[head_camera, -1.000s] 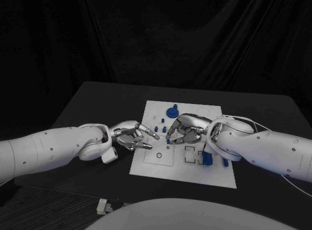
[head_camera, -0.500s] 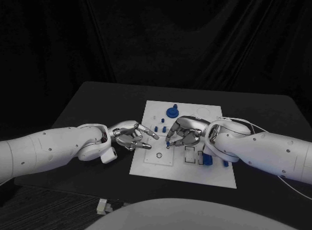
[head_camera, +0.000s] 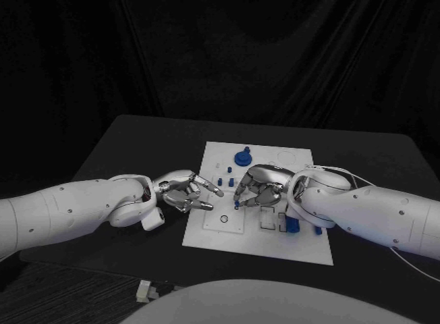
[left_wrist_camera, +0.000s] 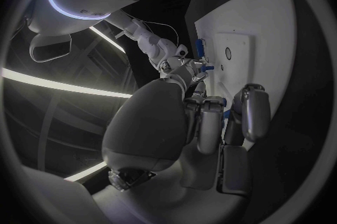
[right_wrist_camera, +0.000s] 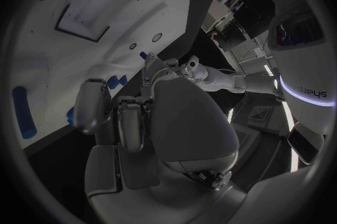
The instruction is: Assemble the parts on the task board
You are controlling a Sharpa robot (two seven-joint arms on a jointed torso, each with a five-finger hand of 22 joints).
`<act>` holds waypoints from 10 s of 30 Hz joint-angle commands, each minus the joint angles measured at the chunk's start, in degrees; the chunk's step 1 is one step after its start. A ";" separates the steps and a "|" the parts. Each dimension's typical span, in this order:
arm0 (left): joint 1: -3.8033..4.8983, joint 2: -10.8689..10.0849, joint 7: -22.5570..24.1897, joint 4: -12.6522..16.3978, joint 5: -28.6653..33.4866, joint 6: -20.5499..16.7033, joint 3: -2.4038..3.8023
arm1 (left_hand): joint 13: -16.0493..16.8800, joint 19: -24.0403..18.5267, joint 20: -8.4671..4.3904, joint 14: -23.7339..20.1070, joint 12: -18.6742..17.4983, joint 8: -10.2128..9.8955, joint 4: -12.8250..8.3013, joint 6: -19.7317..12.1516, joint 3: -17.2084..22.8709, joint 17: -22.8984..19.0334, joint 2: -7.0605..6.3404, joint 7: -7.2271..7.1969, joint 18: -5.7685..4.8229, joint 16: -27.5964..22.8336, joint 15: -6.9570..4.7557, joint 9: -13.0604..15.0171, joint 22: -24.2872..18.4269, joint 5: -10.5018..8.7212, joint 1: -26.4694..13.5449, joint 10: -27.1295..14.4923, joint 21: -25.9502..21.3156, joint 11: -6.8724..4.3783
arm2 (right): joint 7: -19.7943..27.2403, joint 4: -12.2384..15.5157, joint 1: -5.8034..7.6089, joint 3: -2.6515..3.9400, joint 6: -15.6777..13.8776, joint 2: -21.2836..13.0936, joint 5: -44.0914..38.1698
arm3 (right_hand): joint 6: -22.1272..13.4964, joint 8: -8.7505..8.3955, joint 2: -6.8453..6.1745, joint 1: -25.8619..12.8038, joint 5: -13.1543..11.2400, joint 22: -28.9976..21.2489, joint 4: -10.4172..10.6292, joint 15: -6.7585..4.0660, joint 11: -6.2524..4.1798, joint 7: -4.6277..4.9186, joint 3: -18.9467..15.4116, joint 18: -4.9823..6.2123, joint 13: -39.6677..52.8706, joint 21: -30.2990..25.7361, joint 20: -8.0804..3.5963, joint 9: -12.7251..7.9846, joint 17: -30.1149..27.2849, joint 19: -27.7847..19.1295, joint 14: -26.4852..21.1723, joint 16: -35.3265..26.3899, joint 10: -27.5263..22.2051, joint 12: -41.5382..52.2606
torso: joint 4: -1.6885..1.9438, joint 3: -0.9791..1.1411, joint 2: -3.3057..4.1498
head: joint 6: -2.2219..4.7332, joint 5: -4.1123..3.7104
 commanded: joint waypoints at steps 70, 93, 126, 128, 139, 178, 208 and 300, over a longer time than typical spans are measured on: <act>-0.08 0.81 -0.12 -0.33 0.25 1.58 0.05 | 13.04 -0.03 0.49 5.84 -0.20 0.92 0.17 0.61 -0.34 15.08 0.89 0.54 0.60 0.15 0.62 0.22 10.74 0.56 -0.16 3.64 -0.23 0.72 | -0.56 -3.06 -1.60 0.01 0.61 1.92 -1.98 | -0.07 -0.16 0.32 0.89 0.50 9.71 -0.69 0.51 0.60 0.53 0.07 0.02 15.01 -0.36 0.40 -0.10 15.09 -0.16 6.00 0.14 5.90 0.07 | 0.00 0.00 -0.01 | -0.01 0.11; -0.08 1.27 -0.69 -0.59 0.25 2.04 0.05 | 12.95 -0.08 0.52 5.84 -0.28 0.98 0.21 0.66 -0.33 15.08 0.97 0.58 0.61 0.15 0.65 0.23 10.72 0.60 -0.18 3.52 -0.27 0.76 | -0.36 -3.52 -1.61 0.01 -0.06 1.99 -2.00 | -0.11 -0.19 0.45 0.98 0.62 9.70 -0.80 0.55 0.63 0.56 0.14 0.04 15.01 -0.41 0.47 -0.16 15.09 -0.22 6.00 0.14 5.90 0.07 | 0.01 0.01 -0.01 | -0.01 0.10; -0.08 1.40 -1.42 -1.07 0.25 2.37 0.05 | 12.92 -0.18 0.59 5.84 -0.30 1.07 0.27 0.68 -0.33 15.08 1.06 0.65 0.64 0.15 0.73 0.23 10.69 0.68 -0.22 3.47 -0.36 0.83 | 0.01 -3.32 -1.61 0.02 -1.36 1.75 -2.01 | -0.22 -0.24 0.35 0.95 0.60 9.72 -0.90 0.58 0.65 0.59 0.06 0.04 15.01 -0.34 0.52 -0.23 15.09 -0.21 6.00 0.14 5.90 0.07 | -0.01 0.01 -0.01 | -0.01 0.11; -0.08 1.42 -1.44 -1.08 0.25 2.39 0.05 | 12.92 -0.18 0.59 5.84 -0.30 1.07 0.27 0.68 -0.33 15.08 1.06 0.65 0.64 0.15 0.73 0.23 10.69 0.68 -0.22 3.47 -0.36 0.83 | 0.04 -3.30 -1.61 0.02 -1.47 1.73 -2.01 | -0.22 -0.24 0.34 0.92 0.59 9.74 -0.90 0.59 0.66 0.60 0.04 0.02 15.01 -0.26 0.53 -0.24 15.09 -0.18 6.00 0.14 5.90 0.07 | -0.01 0.00 -0.03 | -0.01 0.10; -0.08 1.50 -1.53 -1.12 0.25 2.59 0.05 | 12.86 -0.21 0.66 5.84 -0.35 1.13 0.30 0.65 -0.37 15.08 1.05 0.72 0.65 0.15 0.80 0.23 10.68 0.65 -0.25 3.40 -0.39 0.90 | -0.05 -3.29 -1.61 0.02 -1.41 1.67 -2.01 | -0.21 -0.23 0.33 0.90 0.58 9.74 -0.90 0.59 0.67 0.60 0.03 0.02 15.01 -0.24 0.54 -0.24 15.09 -0.17 6.00 0.14 5.90 0.07 | 0.00 0.01 -0.02 | -0.01 0.06; -0.08 0.79 -0.96 -0.79 0.25 1.56 0.05 | 12.92 -0.14 0.76 5.84 -0.31 1.33 0.37 0.79 -0.36 15.08 1.17 0.81 0.63 0.15 0.90 0.25 10.70 0.73 -0.27 3.47 -0.34 1.00 | -3.30 1.66 0.01 0.03 -1.83 0.17 -12.28 | -2.29 -0.59 -0.80 -1.37 1.38 10.90 -0.19 0.86 1.05 1.02 -1.12 -0.81 15.01 4.06 0.87 -1.16 15.09 2.06 6.00 0.14 5.90 0.07 | -0.02 0.00 -0.01 | -0.01 0.19; 0.00 -7.04 -0.86 2.56 0.25 -3.76 0.07 | 13.18 -0.29 1.02 5.84 -0.10 2.08 0.78 1.24 -0.10 15.08 1.62 1.03 0.71 0.15 1.04 0.30 10.64 3.66 -0.54 3.80 -0.46 1.16 | -18.80 14.66 7.88 0.03 19.18 2.89 -49.96 | -13.52 2.03 -6.76 -9.33 12.53 14.33 3.06 -2.11 -1.48 -1.59 -1.94 -3.44 15.01 16.39 -2.05 4.40 15.09 8.00 6.00 0.14 5.90 0.07 | 0.28 -0.12 0.01 | -0.01 1.79; 0.01 -5.12 -1.12 1.29 0.26 -0.73 0.06 | 12.99 -0.51 1.13 5.84 -0.25 2.20 0.90 1.03 0.17 15.08 1.66 1.14 0.78 0.15 1.14 0.20 10.56 4.95 -0.64 3.55 -0.64 1.26 | -15.70 8.21 -0.93 0.03 10.29 5.73 -47.68 | -14.40 6.43 -5.44 -10.35 22.46 13.66 -2.41 -1.93 -1.56 -1.79 6.39 -2.93 15.01 14.56 -1.71 26.36 15.09 6.90 6.00 0.14 5.90 0.07 | -0.03 -0.05 -0.01 | -0.01 2.79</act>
